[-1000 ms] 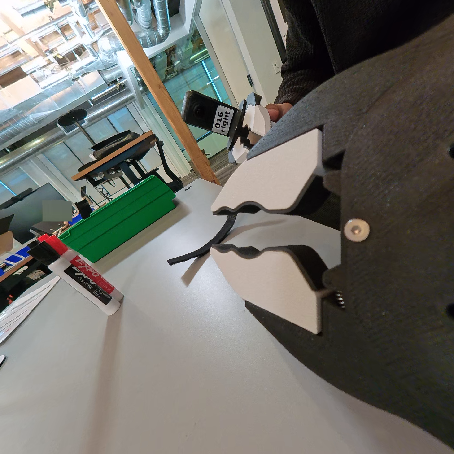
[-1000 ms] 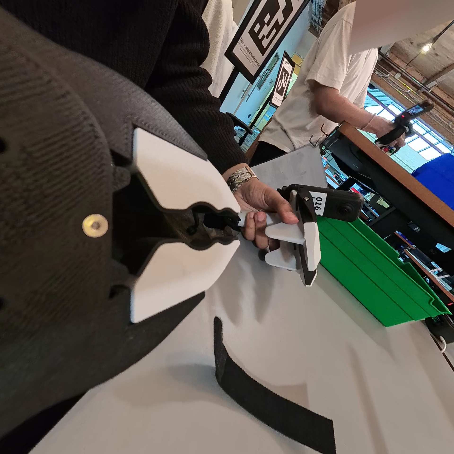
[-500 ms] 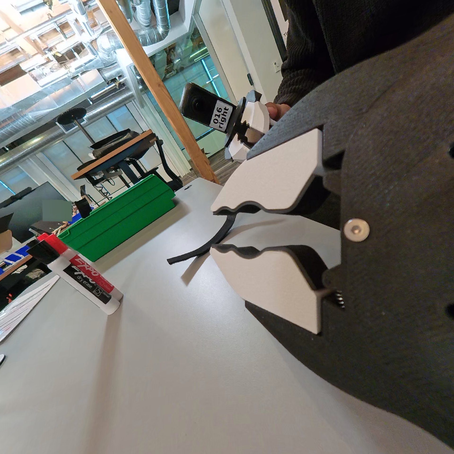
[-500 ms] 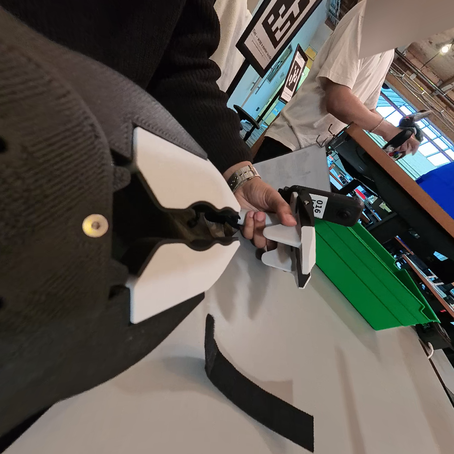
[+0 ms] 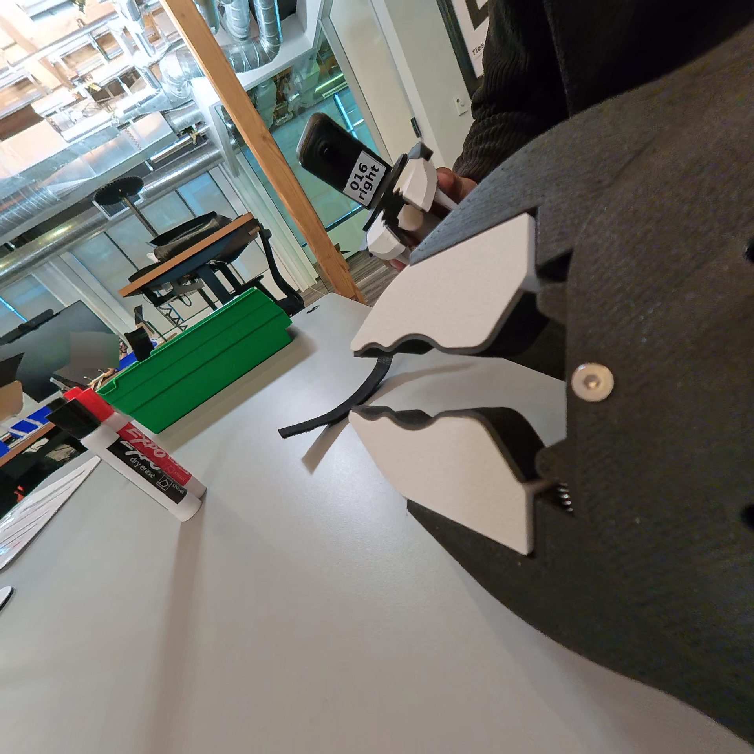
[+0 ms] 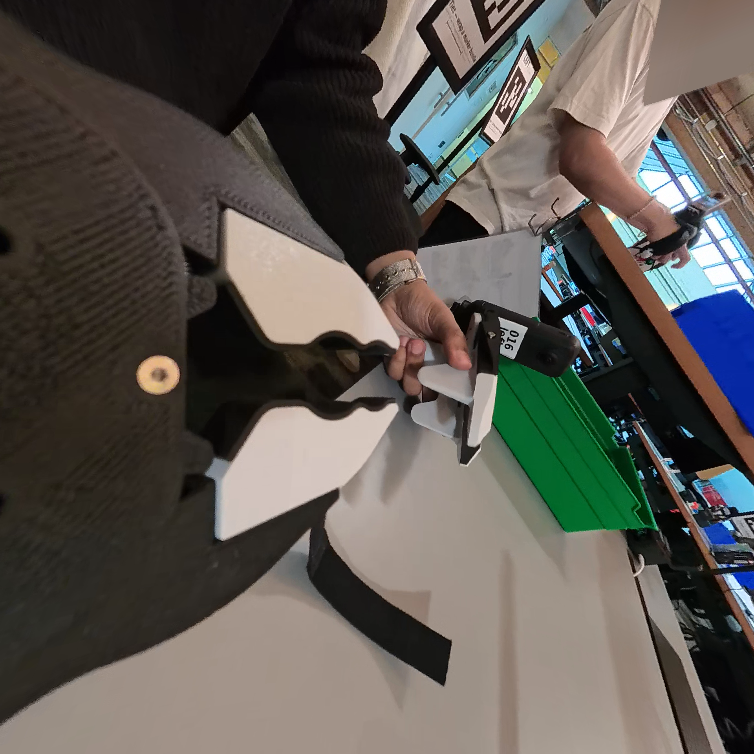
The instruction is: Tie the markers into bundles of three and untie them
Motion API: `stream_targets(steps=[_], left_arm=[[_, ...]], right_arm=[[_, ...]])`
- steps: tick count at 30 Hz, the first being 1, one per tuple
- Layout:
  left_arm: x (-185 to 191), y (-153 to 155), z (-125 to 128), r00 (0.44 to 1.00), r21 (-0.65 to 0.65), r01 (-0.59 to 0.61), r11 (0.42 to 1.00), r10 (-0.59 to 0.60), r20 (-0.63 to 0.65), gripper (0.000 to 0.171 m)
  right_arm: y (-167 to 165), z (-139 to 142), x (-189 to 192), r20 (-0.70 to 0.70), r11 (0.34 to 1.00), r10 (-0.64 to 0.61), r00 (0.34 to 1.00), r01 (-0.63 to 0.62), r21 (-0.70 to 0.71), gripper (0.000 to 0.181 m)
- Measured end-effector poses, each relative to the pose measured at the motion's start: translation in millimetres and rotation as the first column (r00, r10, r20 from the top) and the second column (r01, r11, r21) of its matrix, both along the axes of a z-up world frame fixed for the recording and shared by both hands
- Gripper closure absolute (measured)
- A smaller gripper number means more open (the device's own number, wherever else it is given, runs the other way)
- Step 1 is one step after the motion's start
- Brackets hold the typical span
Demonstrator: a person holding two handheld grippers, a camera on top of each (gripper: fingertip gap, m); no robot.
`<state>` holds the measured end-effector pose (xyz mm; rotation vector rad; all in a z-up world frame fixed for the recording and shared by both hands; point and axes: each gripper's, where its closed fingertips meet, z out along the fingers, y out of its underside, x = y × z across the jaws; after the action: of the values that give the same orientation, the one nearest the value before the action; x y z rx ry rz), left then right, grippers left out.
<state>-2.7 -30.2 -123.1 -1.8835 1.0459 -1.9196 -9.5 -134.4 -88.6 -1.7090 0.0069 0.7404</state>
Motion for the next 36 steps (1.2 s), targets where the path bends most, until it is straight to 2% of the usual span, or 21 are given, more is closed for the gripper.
stream_targets(steps=[4, 5, 7, 9, 11, 13, 14, 16, 18, 20, 23, 26, 32, 36], left_arm=[[-1.3, -2.5, 8.4, 0.999, 0.032, -0.009, 0.999, 0.007, 0.050, 0.147], [-4.1, -4.0, 20.6, 0.993, -0.004, -0.013, 1.000, 0.014, 0.114, 0.148], [-18.6, -1.5, 55.9, 0.965, -0.163, -0.034, 0.986, 0.075, 0.251, 0.150], [-42.0, 3.6, 74.1, 0.940, -0.203, -0.083, 0.976, 0.144, 0.308, 0.150], [-68.0, 6.3, 58.9, 0.954, -0.036, -0.179, 0.983, 0.182, 0.237, 0.149], [-100.2, 11.5, 32.1, 0.954, 0.195, -0.289, 0.937, 0.266, 0.140, 0.149], [-118.5, 12.3, 25.5, 0.942, 0.255, -0.335, 0.907, 0.314, 0.121, 0.148], [-151.8, 9.6, 27.3, 0.908, 0.278, -0.420, 0.864, 0.397, 0.138, 0.149], [-174.2, 4.7, 30.0, 0.885, 0.292, -0.466, 0.835, 0.442, 0.147, 0.147], [-186.0, -6.2, 13.7, 0.895, 0.354, -0.437, 0.827, 0.439, 0.081, 0.145], [-193.2, -27.6, -14.4, 0.903, 0.415, -0.387, 0.823, 0.430, -0.010, 0.143], [-191.7, -55.2, -17.2, 0.919, 0.414, -0.345, 0.842, 0.392, -0.031, 0.141], [-179.0, -99.8, -21.9, 0.934, 0.513, -0.273, 0.814, 0.352, -0.061, 0.141], [-160.5, -126.8, -28.4, 0.943, 0.528, -0.224, 0.819, 0.318, -0.093, 0.139]], right_arm=[[-0.5, 3.5, -7.8, 0.047, 1.000, 0.018, 0.999, -0.019, 0.021, 0.159], [-0.4, 5.6, -9.0, 0.059, 0.999, 0.016, 0.998, -0.018, 0.031, 0.159], [1.3, 15.7, -13.1, 0.055, 0.997, 0.019, 0.998, -0.023, 0.071, 0.158], [6.0, 26.0, -23.9, 0.049, 0.992, 0.049, 0.998, -0.054, 0.114, 0.156], [14.1, 29.5, -39.5, 0.070, 0.987, 0.088, 0.994, -0.096, 0.131, 0.153], [23.1, 31.9, -58.2, 0.118, 0.977, 0.127, 0.985, -0.145, 0.154, 0.151], [25.8, 30.8, -66.6, 0.163, 0.972, 0.142, 0.976, -0.169, 0.164, 0.150], [24.7, 43.9, -75.8, 0.218, 0.955, 0.107, 0.970, -0.161, 0.248, 0.165], [15.2, 70.0, -82.9, 0.194, 0.919, 0.060, 0.979, -0.130, 0.372, 0.170], [8.0, 69.6, -90.4, 0.216, 0.911, 0.044, 0.975, -0.128, 0.393, 0.169], [5.7, 49.5, -98.2, 0.228, 0.944, 0.055, 0.972, -0.125, 0.304, 0.160], [-7.0, 39.3, -98.2, 0.167, 0.967, 0.075, 0.983, -0.112, 0.227, 0.149], [-46.9, 22.2, -78.6, 0.126, 0.991, 0.039, 0.991, -0.054, 0.125, 0.142], [-75.0, -20.2, -51.4, 0.128, 0.996, 0.001, 0.992, 0.011, -0.092, 0.144]])
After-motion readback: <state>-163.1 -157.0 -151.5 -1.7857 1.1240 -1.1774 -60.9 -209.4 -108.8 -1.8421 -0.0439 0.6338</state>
